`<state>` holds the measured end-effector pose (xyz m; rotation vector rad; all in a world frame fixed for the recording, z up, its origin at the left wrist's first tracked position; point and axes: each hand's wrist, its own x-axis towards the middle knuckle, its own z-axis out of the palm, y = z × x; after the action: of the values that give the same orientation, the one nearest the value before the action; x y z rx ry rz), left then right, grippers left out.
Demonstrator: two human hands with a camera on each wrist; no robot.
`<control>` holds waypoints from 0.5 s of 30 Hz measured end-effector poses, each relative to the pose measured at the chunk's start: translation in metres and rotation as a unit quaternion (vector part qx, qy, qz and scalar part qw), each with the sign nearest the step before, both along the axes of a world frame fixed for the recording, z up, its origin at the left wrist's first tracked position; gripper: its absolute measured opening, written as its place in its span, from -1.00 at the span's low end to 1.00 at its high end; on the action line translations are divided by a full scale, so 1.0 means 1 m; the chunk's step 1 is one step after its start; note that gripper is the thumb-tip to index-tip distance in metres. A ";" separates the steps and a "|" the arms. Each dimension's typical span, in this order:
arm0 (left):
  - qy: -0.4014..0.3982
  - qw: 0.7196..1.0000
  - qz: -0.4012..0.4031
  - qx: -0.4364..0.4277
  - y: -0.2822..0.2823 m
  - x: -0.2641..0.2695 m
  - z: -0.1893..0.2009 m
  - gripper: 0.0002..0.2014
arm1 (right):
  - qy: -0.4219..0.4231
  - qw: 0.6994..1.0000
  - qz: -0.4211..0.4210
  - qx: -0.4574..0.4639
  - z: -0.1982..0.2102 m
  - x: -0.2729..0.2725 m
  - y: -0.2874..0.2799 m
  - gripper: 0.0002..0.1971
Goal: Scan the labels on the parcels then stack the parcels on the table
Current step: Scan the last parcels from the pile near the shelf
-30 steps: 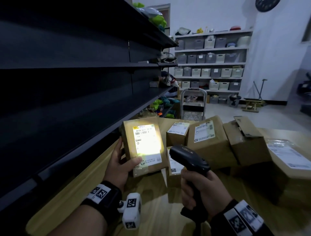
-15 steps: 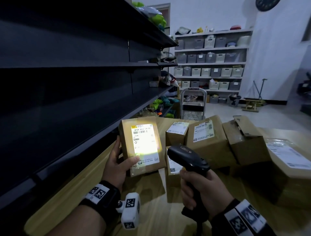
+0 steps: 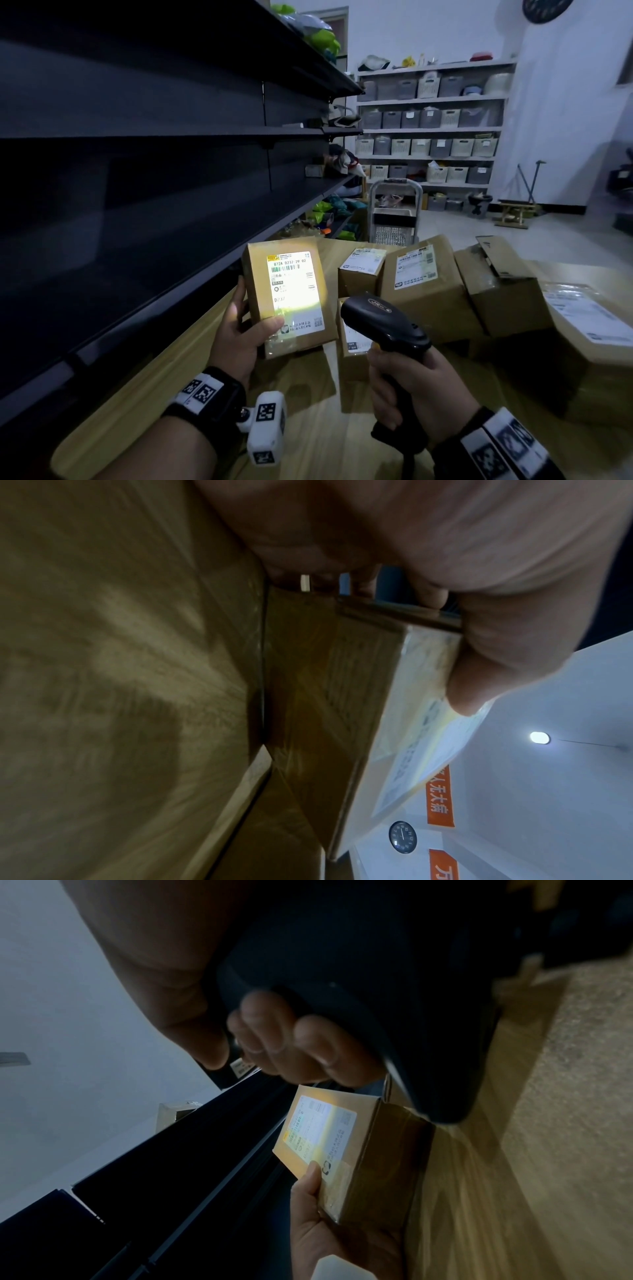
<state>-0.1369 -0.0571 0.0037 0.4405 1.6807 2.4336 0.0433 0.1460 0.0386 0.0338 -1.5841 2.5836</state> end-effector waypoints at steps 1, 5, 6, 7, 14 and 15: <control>-0.002 1.000 0.001 0.000 0.000 0.000 0.000 0.00 | -0.002 1.000 -0.001 -0.001 0.000 0.000 0.000 -0.44; -0.024 0.999 0.016 0.012 0.002 -0.003 -0.002 0.03 | -0.004 0.999 -0.033 0.035 0.001 -0.001 -0.003 -0.76; -0.025 0.999 0.017 0.012 0.002 -0.003 -0.002 0.03 | -0.005 0.998 -0.038 0.045 0.001 0.000 -0.003 -0.75; -0.024 1.000 0.017 0.011 0.001 -0.003 -0.003 0.03 | -0.005 0.998 -0.039 0.051 0.002 0.000 -0.004 -0.76; -0.021 0.999 0.023 0.010 0.001 0.000 -0.001 0.01 | -0.012 0.997 -0.050 0.062 0.005 0.002 -0.007 -0.82; -0.022 0.999 0.024 0.007 0.001 0.000 -0.002 0.01 | -0.017 0.997 -0.049 0.060 0.005 0.002 -0.006 -0.80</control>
<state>-0.1372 -0.0561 0.0018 0.3505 1.6775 2.4712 0.0453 0.1398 0.0434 -0.0753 -1.7052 2.4264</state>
